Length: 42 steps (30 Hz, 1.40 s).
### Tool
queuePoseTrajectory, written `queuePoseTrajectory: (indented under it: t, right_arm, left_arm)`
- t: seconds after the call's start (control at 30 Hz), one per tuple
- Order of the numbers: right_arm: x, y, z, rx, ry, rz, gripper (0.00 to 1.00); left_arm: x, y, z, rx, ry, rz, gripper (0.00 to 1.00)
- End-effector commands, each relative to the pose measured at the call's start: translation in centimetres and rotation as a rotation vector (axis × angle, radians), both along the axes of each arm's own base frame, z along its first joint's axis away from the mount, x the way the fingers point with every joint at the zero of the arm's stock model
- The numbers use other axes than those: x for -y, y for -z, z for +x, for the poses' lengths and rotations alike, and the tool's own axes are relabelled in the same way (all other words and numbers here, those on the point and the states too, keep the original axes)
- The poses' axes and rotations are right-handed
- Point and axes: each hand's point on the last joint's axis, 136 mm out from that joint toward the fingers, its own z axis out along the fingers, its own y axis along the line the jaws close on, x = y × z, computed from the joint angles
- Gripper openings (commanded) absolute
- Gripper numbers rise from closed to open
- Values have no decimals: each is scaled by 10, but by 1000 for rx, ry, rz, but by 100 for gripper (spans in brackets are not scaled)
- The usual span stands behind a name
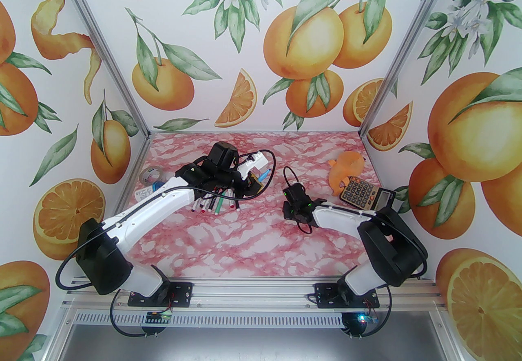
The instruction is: Open the pen caps
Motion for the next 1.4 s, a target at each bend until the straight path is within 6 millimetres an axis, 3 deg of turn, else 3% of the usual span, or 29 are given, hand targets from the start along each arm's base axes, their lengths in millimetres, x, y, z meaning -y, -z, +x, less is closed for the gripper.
queuePoseTrajectory:
  t: [0.0,0.17,0.33,0.7,0.87,0.97,1.0,1.2,1.37]
  right_arm:
    - [14,2,8,21,25,-77,26]
    - [13,-8,9,39,14,-84,28]
    - [2,-33,1,97,-45,-49,32]
    - [-26,-104,-52,244,-257,147,45]
    - [-28,-141,-84,289,-334,289,65]
    - [-28,-161,-103,301,-369,358,89]
    - [-27,-166,-108,301,-381,371,93]
    - [-25,-189,-135,282,-478,398,100]
    - [-27,-204,-151,239,-556,404,100]
  left_arm:
    - [2,-2,1,-2,5,-9,3]
    - [1,0,3,-4,0,-5,2]
    - [0,0,6,-13,-38,1,2]
    - [-12,43,-1,-113,-353,160,3]
    - [-40,66,-7,-198,-564,131,3]
    - [-59,87,-18,-249,-649,127,3]
    - [-65,95,-21,-258,-672,128,3]
    - [-101,133,-48,-324,-783,124,4]
    - [-122,148,-60,-331,-831,155,4]
